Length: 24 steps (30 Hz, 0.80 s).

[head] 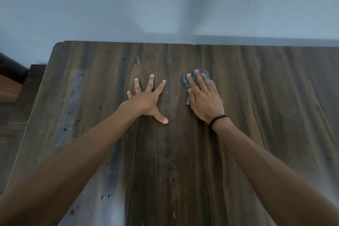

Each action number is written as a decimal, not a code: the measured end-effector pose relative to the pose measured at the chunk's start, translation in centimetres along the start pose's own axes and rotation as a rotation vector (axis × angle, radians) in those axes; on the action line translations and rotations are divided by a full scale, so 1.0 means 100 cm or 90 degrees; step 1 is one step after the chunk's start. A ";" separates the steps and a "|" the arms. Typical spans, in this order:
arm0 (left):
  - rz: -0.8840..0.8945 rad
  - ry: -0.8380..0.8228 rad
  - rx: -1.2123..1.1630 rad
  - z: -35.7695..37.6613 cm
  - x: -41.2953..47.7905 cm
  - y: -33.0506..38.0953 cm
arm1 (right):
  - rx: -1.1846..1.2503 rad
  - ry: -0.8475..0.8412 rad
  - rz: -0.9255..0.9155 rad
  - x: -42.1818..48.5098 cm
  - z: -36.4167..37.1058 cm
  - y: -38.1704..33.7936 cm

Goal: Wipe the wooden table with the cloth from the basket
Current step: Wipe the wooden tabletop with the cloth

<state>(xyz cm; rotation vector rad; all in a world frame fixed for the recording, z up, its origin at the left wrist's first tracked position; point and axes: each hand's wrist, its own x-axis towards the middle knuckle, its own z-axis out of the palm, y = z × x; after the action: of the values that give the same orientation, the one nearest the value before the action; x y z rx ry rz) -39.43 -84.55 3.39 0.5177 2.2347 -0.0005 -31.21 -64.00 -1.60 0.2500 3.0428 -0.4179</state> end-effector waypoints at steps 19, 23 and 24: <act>-0.022 0.061 -0.042 -0.050 0.045 -0.005 | 0.013 -0.014 -0.039 0.083 -0.017 0.027; -0.010 0.055 -0.042 -0.050 0.047 -0.004 | 0.015 0.020 0.044 0.093 -0.011 0.005; -0.012 0.055 -0.044 -0.050 0.047 -0.004 | 0.006 -0.002 -0.030 0.090 -0.008 0.007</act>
<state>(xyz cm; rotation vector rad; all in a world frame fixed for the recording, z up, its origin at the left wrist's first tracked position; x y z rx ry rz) -45.90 -82.32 3.20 0.4668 2.3144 0.0909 -40.00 -61.75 -1.75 0.1789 3.0497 -0.4343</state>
